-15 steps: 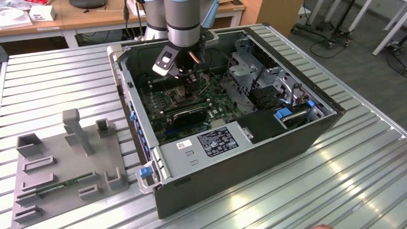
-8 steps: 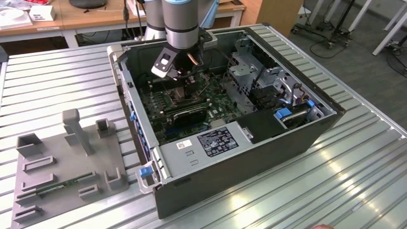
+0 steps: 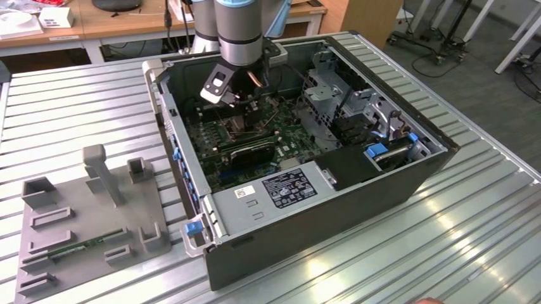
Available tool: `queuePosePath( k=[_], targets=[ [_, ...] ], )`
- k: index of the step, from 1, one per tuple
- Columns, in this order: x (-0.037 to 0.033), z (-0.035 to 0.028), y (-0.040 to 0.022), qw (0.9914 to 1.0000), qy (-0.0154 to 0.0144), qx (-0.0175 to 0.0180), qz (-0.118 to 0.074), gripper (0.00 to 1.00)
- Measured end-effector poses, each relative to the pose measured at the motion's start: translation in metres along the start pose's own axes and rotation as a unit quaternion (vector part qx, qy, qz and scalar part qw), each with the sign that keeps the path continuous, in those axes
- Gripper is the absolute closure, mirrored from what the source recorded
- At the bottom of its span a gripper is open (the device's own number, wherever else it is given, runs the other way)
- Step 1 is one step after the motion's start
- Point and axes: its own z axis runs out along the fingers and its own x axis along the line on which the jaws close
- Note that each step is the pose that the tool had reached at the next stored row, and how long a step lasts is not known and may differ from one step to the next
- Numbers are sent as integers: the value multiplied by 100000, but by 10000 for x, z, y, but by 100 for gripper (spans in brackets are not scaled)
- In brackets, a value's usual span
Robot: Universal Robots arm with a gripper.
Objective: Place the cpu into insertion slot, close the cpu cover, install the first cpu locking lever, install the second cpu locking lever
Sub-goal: 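Place the cpu into insertion slot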
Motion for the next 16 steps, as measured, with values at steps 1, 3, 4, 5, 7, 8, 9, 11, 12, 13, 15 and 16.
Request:
queuePosePath(
  k=[1, 3, 4, 5, 7, 8, 9, 11, 12, 13, 15, 16],
  targets=[
    [8, 1, 0, 100000, 3, -3, 2, 46],
    [19, 1, 0, 100000, -4, 0, -2, 46],
    [19, 1, 0, 100000, 0, 0, -8, 46],
    [19, 1, 0, 100000, 3, -2, -9, 46],
    [20, 2, 0, 100000, 5, -4, -2, 46],
    [20, 2, -1, 100000, 1, -2, -1, 46],
    [21, 8, -1, 100000, 12, -9, 1, 46],
    [20, 30, -4, 100000, 3, -3, 0, 46],
    [20, 42, -6, 100000, 7, -5, 0, 46],
    [20, 51, -8, 100000, 2, -1, -2, 46],
    [19, 62, -10, 100000, 1, -3, -3, 46],
    [19, 64, -10, 100000, -5, 2, -1, 46]
  ],
)
